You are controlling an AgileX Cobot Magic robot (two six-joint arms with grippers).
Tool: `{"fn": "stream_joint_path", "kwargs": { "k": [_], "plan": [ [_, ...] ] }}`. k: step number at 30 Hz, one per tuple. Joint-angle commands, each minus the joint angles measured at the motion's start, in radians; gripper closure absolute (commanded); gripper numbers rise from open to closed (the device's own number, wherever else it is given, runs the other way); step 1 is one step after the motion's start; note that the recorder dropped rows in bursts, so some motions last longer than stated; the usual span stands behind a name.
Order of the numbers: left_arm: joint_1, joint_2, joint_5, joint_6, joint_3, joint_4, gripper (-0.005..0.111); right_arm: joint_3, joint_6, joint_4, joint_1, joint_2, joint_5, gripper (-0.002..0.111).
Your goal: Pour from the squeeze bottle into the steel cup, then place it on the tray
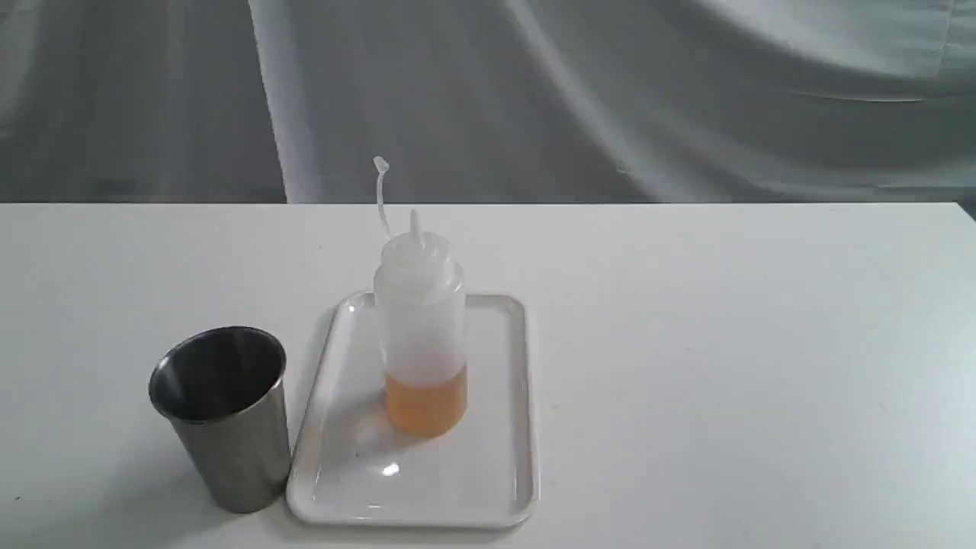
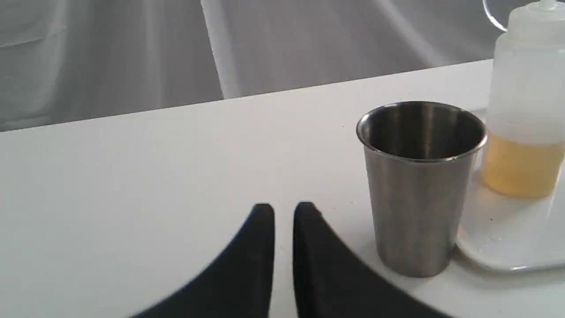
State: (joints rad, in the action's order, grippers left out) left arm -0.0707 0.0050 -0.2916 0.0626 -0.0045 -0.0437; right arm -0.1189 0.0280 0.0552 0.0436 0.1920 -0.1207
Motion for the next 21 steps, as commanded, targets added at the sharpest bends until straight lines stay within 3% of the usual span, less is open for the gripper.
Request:
{"fn": "stream_joint_path", "kwargs": {
  "k": [1,9,21],
  "plan": [
    [-0.003,-0.005,0.007,-0.002,0.004,-0.001,0.098,0.017,0.002,-0.041,-0.055,-0.059,-0.033,0.108],
    [-0.003,-0.005,0.007,-0.002,0.004,-0.001,0.098,0.119,0.002,-0.128,-0.099,-0.155,-0.025,0.108],
    [-0.003,-0.005,0.007,-0.002,0.004,-0.001,0.098,0.119,0.002,-0.233,-0.212,-0.155,-0.015,0.108]
  ]
}}
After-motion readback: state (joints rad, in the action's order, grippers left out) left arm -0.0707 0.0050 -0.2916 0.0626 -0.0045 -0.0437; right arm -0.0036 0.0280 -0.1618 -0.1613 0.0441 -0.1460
